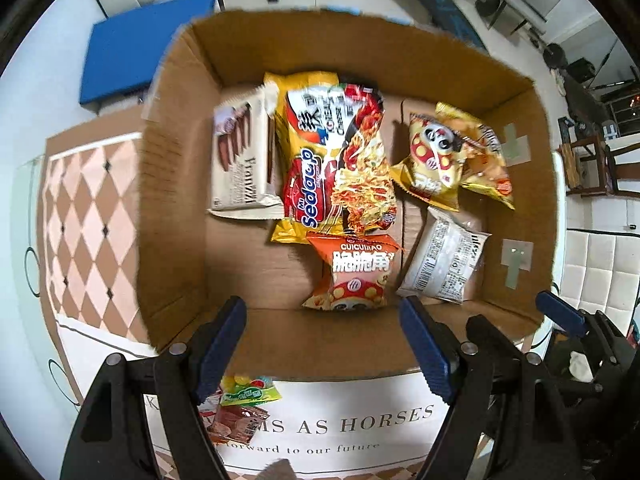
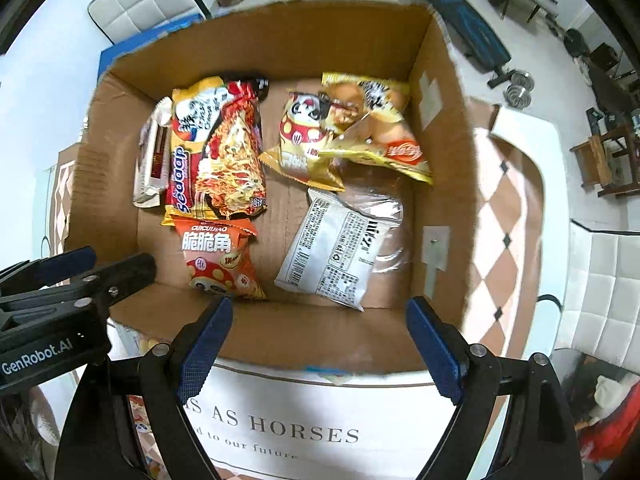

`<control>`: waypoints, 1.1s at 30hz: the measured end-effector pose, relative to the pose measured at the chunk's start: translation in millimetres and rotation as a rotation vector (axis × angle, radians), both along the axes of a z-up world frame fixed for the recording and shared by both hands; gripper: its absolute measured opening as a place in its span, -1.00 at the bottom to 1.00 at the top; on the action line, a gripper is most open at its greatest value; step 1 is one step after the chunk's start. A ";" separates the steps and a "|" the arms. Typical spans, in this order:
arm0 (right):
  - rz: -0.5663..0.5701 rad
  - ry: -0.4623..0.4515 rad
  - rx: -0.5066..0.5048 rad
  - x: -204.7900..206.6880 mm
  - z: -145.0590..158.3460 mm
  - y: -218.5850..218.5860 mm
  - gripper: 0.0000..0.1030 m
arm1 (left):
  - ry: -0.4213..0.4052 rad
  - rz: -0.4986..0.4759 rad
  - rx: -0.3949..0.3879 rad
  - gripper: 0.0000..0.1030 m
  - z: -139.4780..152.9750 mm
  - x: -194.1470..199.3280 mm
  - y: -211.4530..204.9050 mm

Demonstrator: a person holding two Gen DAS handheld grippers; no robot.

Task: Organize snacks
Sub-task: 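Withdraw both open tools from the box toward the snack pile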

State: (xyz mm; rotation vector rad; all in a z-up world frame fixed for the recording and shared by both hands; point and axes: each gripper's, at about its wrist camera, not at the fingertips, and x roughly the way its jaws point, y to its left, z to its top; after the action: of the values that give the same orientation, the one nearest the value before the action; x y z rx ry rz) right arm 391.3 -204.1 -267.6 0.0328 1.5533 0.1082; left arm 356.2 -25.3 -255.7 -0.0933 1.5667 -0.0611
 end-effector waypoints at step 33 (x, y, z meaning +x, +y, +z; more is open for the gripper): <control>-0.004 -0.142 0.206 -121.5 68.3 30.3 0.82 | -0.384 0.211 0.020 0.91 77.7 -145.6 78.8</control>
State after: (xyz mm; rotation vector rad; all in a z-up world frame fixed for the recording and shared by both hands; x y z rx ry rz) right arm 269.7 -173.8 -199.3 0.1875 1.3957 0.2616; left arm 210.6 53.5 -178.0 -0.2176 1.1669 0.0981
